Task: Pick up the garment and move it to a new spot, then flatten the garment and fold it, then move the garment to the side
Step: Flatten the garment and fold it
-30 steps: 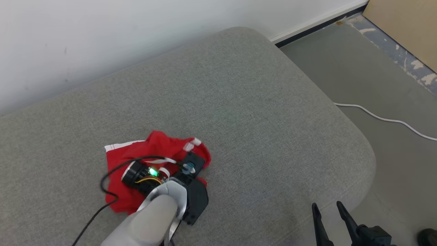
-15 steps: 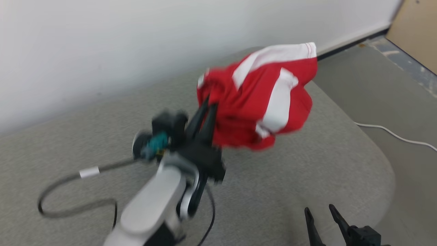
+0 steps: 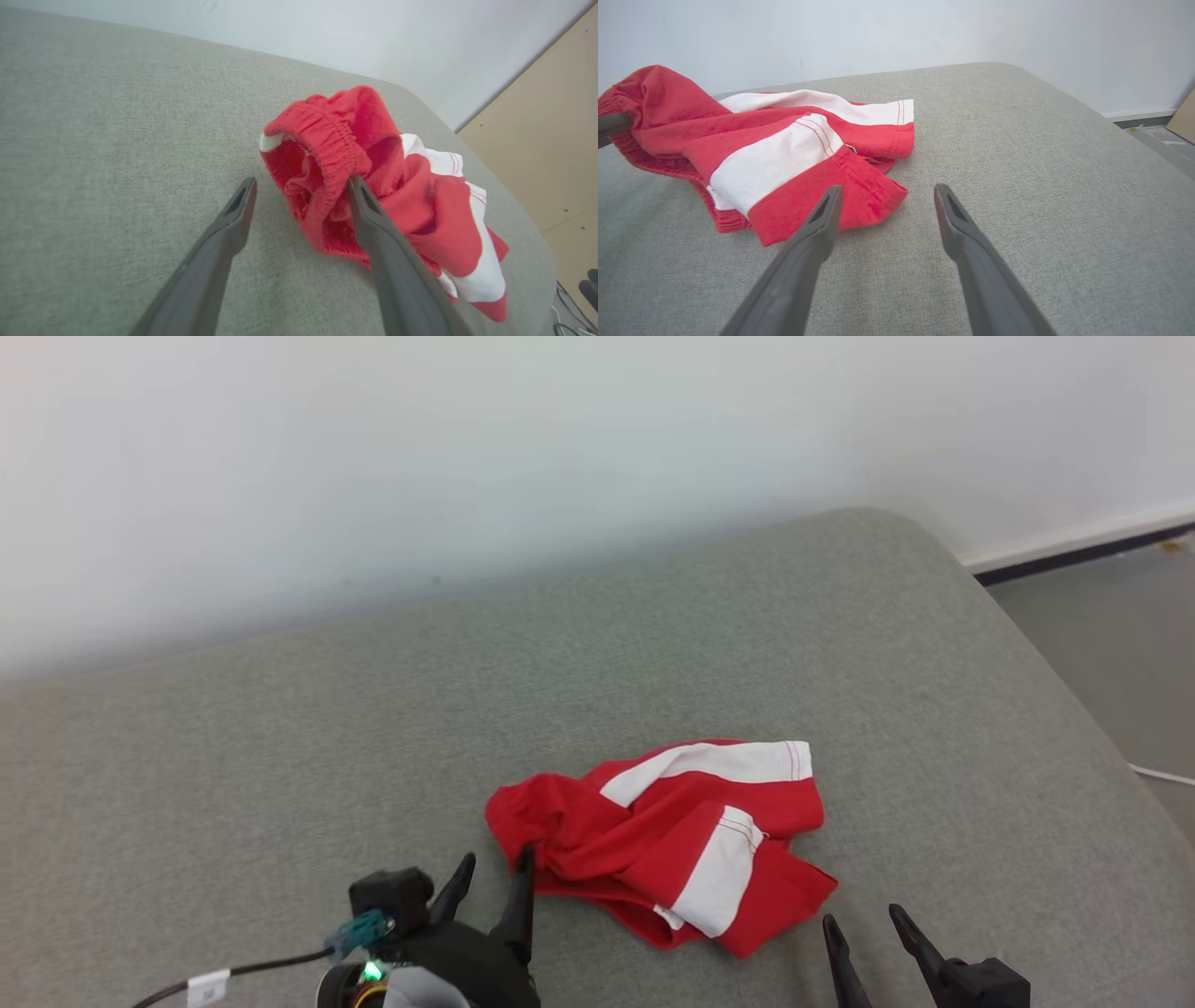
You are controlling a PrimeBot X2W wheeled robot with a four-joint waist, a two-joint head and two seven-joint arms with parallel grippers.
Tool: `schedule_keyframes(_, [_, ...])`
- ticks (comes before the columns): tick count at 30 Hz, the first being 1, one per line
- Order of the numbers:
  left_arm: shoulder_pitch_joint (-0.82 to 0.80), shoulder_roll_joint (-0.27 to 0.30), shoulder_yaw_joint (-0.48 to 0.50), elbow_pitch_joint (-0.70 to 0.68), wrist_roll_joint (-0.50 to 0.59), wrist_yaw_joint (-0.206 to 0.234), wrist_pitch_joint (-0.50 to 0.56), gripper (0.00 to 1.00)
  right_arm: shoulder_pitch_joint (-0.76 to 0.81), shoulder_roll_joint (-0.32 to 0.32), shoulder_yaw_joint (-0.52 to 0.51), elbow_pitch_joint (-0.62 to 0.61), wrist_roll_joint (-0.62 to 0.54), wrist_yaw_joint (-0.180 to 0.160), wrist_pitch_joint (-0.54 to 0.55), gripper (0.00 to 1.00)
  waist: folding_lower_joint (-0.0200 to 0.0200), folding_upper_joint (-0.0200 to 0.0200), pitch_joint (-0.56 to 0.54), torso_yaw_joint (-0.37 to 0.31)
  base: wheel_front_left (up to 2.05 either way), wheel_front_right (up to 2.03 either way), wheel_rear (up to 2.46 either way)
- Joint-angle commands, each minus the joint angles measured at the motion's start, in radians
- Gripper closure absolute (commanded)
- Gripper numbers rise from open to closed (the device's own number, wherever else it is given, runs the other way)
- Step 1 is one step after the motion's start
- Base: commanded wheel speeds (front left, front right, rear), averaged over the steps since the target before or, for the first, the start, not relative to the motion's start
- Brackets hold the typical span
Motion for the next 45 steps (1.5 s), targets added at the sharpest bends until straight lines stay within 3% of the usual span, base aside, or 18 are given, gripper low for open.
schedule_keyframes(1, [0.023, 0.006, 0.007, 0.001, -0.01, -0.004, -0.004, 0.0, 0.008, 0.0, -0.002, -0.005, -0.004, -0.002, 0.001, 0.0, 0.0001, 0.0, -0.025, 0.029, 0.0, 0.0, 0.0])
schedule_keyframes(6, [0.068, 0.03, 0.046, -0.029, -0.068, -0.013, 0.018, 0.0, 0.017, 0.0, -0.006, -0.011, -0.01, -0.002, 0.007, 0.0, 0.0001, 0.0, -0.039, 0.031, 0.0, 0.0, 0.0])
schedule_keyframes(12, [0.059, 0.018, 0.14, -0.112, -0.223, -0.045, 0.105, 0.0, 0.019, 0.0, -0.003, -0.014, -0.01, -0.002, 0.012, 0.0, 0.0001, 0.0, -0.046, 0.022, 0.0, 0.0, 0.0])
schedule_keyframes(16, [0.026, 0.012, 0.171, -0.121, -0.301, -0.015, 0.205, 0.0, 0.015, 0.0, 0.008, -0.018, -0.006, -0.002, 0.015, 0.0, 0.0001, 0.0, -0.046, 0.005, 0.0, 0.0, 0.0])
schedule_keyframes(21, [-0.011, 0.03, 0.137, -0.071, -0.269, 0.075, 0.288, 0.0, 0.011, 0.0, 0.005, -0.018, -0.007, -0.002, 0.014, 0.0, 0.0001, 0.0, -0.04, -0.017, 0.0, 0.0, 0.0])
schedule_keyframes(23, [-0.018, 0.031, 0.129, -0.061, -0.262, 0.085, 0.298, 0.0, 0.01, 0.0, 0.002, -0.02, -0.008, -0.002, 0.011, 0.0, 0.0001, 0.0, -0.037, -0.024, 0.0, 0.0, 0.0])
schedule_keyframes(24, [-0.018, 0.029, 0.126, -0.058, -0.263, 0.081, 0.301, 0.96, 0.01, 0.0, 0.001, -0.021, -0.008, -0.002, 0.011, 0.0, 0.0001, 0.0, -0.035, -0.026, 0.0, 0.0, 0.0])
schedule_keyframes(25, [-0.011, 0.025, 0.12, -0.056, -0.269, 0.075, 0.315, 1.0, 0.01, 0.0, -0.001, -0.022, -0.008, -0.002, 0.011, 0.0, 0.0001, 0.0, -0.034, -0.026, 0.0, 0.0, 0.0])
schedule_keyframes(30, [-0.014, 0.031, 0.093, -0.085, -0.249, 0.027, 0.31, 1.0, 0.017, 0.0, -0.014, -0.018, -0.005, -0.002, 0.005, 0.0, 0.0001, 0.0, -0.031, -0.012, 0.0, 0.0, 0.0])
schedule_keyframes(34, [-0.096, 0.089, 0.056, -0.165, -0.062, 0.003, 0.075, 1.0, 0.019, 0.0, -0.01, -0.018, 0.0, -0.002, 0.004, 0.0, 0.0001, 0.0, -0.033, 0.015, 0.0, 0.0, 0.0])
schedule_keyframes(39, [-0.105, 0.106, 0.085, -0.328, 0.066, 0.017, -0.015, 1.0, 0.029, 0.0, -0.018, -0.013, 0.003, -0.002, 0.001, 0.0, 0.0001, 0.0, -0.045, 0.065, 0.0, 0.0, 0.0])
schedule_keyframes(45, [0.163, 0.136, 0.088, -0.409, -0.009, 0.076, 0.051, 1.0, 0.039, 0.0, -0.017, -0.004, 0.015, -0.002, -0.006, 0.0, 0.0001, 0.0, -0.052, 0.119, 0.0, 0.0, 0.0])
